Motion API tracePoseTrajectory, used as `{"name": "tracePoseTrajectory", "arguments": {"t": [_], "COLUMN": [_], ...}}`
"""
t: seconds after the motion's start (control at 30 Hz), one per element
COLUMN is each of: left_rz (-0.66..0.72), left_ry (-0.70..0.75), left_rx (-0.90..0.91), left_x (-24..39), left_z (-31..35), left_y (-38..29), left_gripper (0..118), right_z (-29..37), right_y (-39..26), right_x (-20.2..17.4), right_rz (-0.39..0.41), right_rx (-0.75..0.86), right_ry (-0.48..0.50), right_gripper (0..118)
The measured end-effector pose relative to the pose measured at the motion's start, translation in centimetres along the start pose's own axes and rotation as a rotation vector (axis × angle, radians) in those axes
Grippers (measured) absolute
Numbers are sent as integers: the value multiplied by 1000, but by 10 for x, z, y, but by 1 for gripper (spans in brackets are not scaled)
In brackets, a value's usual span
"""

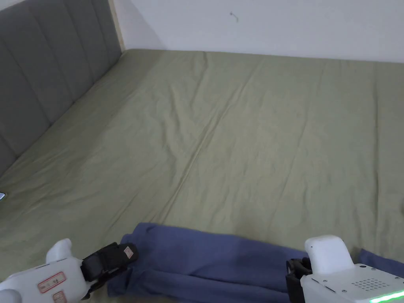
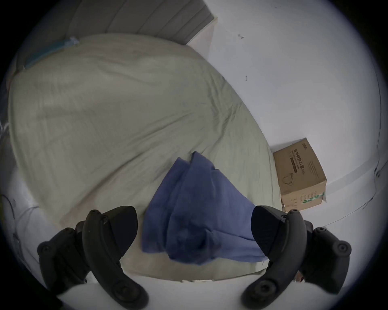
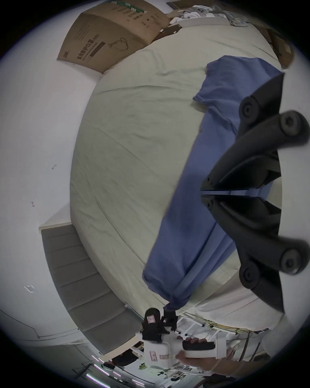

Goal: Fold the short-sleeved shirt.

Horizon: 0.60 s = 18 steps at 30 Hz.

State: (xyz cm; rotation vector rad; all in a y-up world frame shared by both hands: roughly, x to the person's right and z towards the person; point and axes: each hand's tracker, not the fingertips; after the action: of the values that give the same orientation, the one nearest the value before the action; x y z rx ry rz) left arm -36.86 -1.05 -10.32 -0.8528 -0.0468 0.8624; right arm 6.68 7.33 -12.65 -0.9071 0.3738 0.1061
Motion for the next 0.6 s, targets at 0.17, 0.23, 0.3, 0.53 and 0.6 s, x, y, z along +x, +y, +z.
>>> {"name": "tracePoseTrajectory", "arguments": {"t": [0.17,0.23,0.3,0.53,0.6], "left_rz": [138,162,259,139,65], "left_ry": [-44,-39,19,-21,-47], "left_rx": [-9,17,-39,7,32], "left_x": [-17,-19,-30,12,49], "left_z": [-14,-16,-29,7,17], "left_y": [5,7,5,15,12], "left_gripper": [94,3,3,3,3], "right_z": [-3,-5,-6,8,14], "right_y": [-3,-4,-4,-16,-22], "right_x": [5,7,11,45,58], "right_rz": [-31,-32,-44,-154,-220], "right_rx": [-28,-38,-50,-38,-27], "right_ry": [-4,-16,-14,-55,-65], "right_gripper": [5,5,5,5,5]}}
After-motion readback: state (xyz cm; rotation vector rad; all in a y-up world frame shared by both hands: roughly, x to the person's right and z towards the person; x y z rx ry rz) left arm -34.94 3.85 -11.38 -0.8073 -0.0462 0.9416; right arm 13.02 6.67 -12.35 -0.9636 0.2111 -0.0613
